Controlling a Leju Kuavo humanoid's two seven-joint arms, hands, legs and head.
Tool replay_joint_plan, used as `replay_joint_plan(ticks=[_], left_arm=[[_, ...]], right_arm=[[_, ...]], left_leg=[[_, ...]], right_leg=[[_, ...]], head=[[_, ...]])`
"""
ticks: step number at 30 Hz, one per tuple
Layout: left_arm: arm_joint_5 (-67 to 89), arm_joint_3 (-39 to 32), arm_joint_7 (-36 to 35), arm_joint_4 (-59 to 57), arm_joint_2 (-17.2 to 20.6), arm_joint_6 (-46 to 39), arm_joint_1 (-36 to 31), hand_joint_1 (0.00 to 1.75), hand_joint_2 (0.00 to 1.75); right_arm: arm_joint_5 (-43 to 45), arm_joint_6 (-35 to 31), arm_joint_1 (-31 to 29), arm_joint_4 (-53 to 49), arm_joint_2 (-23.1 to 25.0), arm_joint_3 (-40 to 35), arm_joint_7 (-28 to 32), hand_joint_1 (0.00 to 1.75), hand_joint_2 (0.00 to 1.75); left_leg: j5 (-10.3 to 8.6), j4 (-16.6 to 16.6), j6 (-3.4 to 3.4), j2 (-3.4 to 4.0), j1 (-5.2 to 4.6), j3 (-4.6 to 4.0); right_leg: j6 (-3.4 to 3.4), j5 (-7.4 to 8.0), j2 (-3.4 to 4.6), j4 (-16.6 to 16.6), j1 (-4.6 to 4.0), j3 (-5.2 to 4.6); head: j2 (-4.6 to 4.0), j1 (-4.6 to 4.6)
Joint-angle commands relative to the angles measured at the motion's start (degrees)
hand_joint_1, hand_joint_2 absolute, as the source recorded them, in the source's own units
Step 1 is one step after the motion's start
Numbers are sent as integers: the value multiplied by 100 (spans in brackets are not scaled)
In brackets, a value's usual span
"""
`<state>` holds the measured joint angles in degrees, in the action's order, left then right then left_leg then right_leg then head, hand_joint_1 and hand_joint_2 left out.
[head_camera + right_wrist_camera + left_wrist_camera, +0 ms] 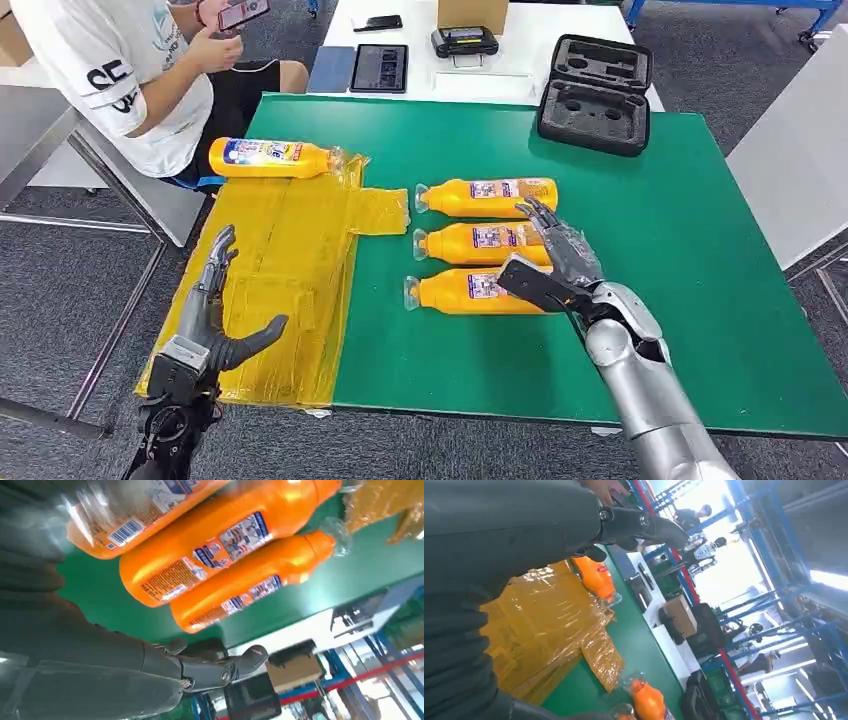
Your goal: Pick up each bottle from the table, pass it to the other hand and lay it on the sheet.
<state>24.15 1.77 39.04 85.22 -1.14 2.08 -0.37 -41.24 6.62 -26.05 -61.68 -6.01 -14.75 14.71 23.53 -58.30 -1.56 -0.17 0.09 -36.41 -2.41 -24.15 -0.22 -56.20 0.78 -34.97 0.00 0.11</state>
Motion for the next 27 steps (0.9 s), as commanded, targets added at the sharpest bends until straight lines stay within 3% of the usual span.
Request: replay_joint_plan(ticks=[1, 19, 27], left_arm=[[84, -376, -271, -204, -324, -299, 43, 0, 175], [538, -349, -668, -197, -196, -993, 225, 0, 175], [466, -461, -767, -240, -158, -960, 277, 0, 175]], right_arm=[[63, 421, -975, 1675, -28, -793, -186, 0, 175], [348, 721, -1170, 2145, 20, -1607, -232, 0, 175], [484, 869, -908, 1560, -360, -1809, -408, 0, 175]], left_leg=[[15, 4, 7, 27, 2, 38], [13, 5, 8, 17, 5, 32], [12, 5, 6, 2, 5, 33]], right_leg=[[9, -6, 27, 5, -3, 28], [10, -8, 15, 3, -2, 27], [9, -12, -1, 5, -1, 31]], head=[[0, 0], [0, 2], [0, 0]])
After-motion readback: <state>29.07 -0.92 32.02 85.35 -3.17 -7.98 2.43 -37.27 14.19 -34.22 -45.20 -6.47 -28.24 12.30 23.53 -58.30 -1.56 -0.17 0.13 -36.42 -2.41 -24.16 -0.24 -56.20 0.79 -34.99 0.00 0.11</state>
